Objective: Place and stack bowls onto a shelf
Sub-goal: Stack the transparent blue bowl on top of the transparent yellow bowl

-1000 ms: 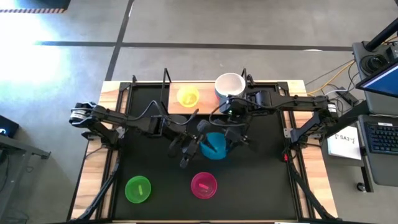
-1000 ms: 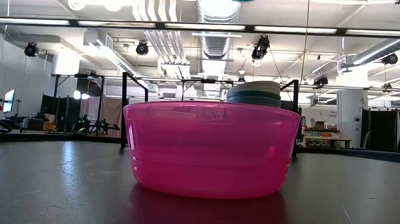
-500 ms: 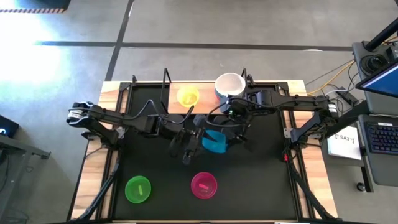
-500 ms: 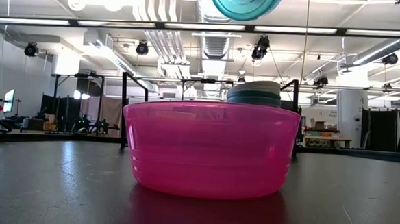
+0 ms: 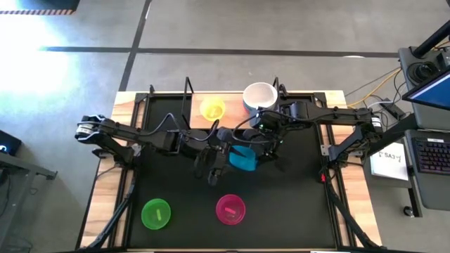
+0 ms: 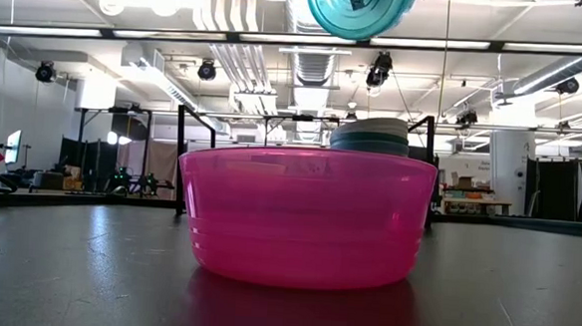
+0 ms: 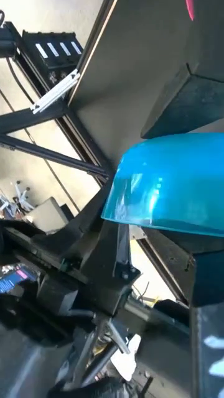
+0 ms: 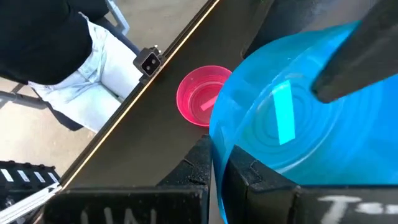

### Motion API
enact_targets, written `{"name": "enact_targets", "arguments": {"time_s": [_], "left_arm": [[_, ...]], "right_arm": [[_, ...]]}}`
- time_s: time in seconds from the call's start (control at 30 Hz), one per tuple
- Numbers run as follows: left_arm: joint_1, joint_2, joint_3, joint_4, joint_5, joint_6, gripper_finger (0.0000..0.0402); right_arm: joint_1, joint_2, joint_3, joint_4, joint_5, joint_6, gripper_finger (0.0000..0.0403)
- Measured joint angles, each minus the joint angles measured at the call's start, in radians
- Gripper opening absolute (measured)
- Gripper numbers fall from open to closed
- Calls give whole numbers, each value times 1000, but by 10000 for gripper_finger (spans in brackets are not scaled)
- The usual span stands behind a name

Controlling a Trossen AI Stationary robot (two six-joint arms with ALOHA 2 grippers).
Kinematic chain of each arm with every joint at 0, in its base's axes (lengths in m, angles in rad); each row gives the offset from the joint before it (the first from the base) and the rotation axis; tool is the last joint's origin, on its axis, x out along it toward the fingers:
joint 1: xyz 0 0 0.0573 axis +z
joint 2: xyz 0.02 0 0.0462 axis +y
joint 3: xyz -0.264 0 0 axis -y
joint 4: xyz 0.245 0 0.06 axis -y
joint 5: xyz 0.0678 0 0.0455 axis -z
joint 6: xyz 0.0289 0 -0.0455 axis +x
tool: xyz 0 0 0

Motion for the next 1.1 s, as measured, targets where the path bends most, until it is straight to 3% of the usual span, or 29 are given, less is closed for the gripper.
{"name": "enact_targets", "arguments": {"time_s": [0.47,0.67,1.1], "left_arm": [[0,-3,2,-44,-163,-84,286],[-4,-2,2,-190,-349,-97,291],[-12,-2,2,-217,-700,-161,291]], "right_arm": [[1,0,-1,3,25,54,9],[-17,0,30,-22,72,58,8],[-104,2,68,-30,260,20,8]]}}
